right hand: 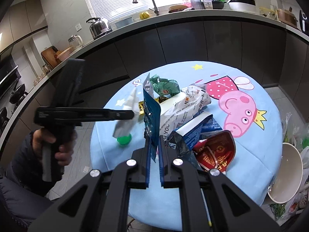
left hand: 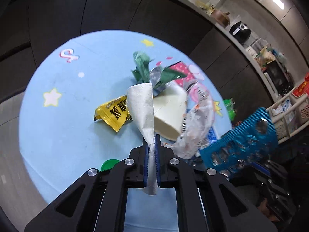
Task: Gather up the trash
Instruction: 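Carry the tray and tissue over the white bucket and open both tools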
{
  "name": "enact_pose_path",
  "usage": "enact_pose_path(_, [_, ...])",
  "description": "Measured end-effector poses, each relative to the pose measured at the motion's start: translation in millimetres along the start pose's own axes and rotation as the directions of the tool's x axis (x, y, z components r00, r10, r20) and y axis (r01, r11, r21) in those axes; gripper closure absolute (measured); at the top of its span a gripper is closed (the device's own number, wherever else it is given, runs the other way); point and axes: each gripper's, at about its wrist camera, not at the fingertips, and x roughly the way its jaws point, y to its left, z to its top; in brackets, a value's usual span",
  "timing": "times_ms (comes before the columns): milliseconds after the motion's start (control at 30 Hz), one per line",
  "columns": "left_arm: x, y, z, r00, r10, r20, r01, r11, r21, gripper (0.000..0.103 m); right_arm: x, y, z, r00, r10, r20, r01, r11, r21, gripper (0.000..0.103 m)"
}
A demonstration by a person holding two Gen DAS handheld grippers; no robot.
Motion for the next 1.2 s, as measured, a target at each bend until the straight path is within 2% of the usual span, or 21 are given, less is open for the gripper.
enact_pose_path(267, [-42,-57,4,0.994,-0.077,0.074,0.068,0.991,0.115,0.097,-24,-18,3,0.996,-0.053,0.074,0.05,0.998,0.031,0.094])
enact_pose_path(533, [-41,-125,13,0.984,-0.159,0.078,0.136,0.96,0.246,0.097,-62,-59,-4,0.976,-0.167,0.139,0.153,0.982,0.11,0.094])
enact_pose_path(733, [-16,-178,14,0.975,-0.221,0.012,0.203,0.916,0.346,0.097,-90,-99,-18,0.948,-0.273,0.165,0.239,0.95,0.203,0.094])
enact_pose_path(933, [19,-225,9,0.963,-0.261,-0.064,0.264,0.87,0.417,0.097,-113,-140,-41,0.909,-0.388,0.15,0.332,0.894,0.303,0.094])
enact_pose_path(1200, [72,-281,-3,0.925,-0.324,-0.197,0.379,0.808,0.452,0.097,-119,-195,-83,0.879,-0.47,0.079,0.398,0.814,0.423,0.094])
